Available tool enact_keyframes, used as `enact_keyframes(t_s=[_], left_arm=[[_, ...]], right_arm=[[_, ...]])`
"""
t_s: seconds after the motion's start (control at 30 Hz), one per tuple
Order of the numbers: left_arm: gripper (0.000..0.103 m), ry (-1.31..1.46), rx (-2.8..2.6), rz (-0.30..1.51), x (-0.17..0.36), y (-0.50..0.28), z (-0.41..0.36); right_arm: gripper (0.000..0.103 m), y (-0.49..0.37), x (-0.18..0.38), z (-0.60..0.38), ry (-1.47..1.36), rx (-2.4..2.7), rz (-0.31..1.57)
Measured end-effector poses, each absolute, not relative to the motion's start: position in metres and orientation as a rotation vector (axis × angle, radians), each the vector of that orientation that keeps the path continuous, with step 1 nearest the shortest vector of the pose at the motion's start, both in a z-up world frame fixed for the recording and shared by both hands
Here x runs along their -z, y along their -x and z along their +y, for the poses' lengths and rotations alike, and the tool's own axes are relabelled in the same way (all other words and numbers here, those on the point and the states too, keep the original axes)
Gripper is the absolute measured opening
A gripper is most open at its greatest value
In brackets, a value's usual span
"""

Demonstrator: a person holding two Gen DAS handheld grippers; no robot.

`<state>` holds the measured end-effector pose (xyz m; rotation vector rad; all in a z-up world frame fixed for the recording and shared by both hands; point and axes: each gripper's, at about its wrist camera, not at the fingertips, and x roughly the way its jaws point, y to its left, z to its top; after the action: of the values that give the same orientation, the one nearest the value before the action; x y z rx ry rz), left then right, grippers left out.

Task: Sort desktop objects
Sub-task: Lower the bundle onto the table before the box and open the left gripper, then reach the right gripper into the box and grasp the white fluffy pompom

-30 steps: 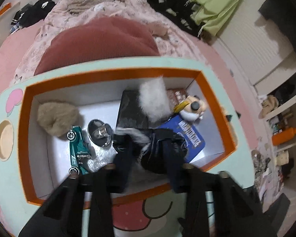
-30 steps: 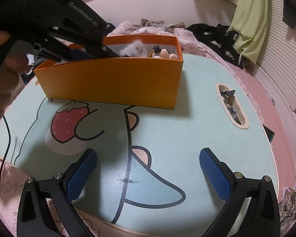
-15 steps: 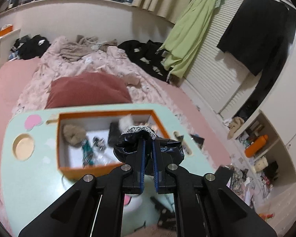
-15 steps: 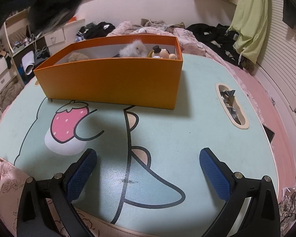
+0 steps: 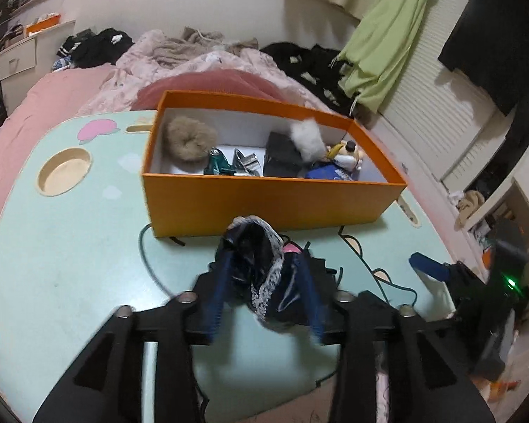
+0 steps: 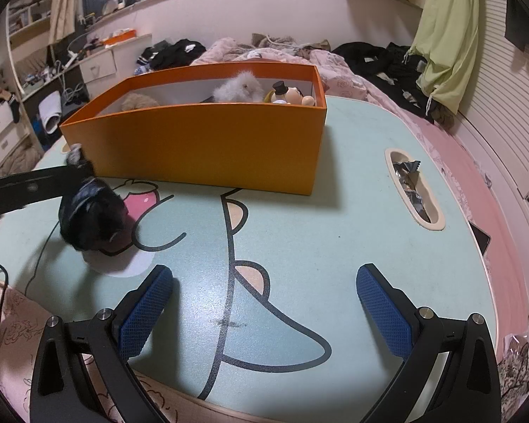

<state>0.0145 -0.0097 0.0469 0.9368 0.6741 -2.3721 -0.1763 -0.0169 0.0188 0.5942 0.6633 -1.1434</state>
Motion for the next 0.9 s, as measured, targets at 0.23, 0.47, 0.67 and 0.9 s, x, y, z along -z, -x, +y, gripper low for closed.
enact_keyframes(t_s=[0.23,0.47,0.67,0.9], left_arm=[[0.082,-0.971,2.301,0.487,-0.042,-0.049,0.025],[0.103,-1.177,2.162,0.426,-0.009,-0.018,0.021],[0.103,-1.135,2.152,0.432,-0.007,-0.022,0.023],[0.103,-1.114,2.122,0.445,-0.009,-0.022,0.024]], right_arm=[[0.103,0.176,-0.019,-0.017,-0.594,1.144,0.663],[0.103,0.177,-0.02,-0.017,-0.595,1.149,0.665],[0.103,0.174,-0.023,-0.016,-0.603,1.162,0.665],[0.103,0.179,-0.021,-0.016,-0.594,1.155,0.668]])
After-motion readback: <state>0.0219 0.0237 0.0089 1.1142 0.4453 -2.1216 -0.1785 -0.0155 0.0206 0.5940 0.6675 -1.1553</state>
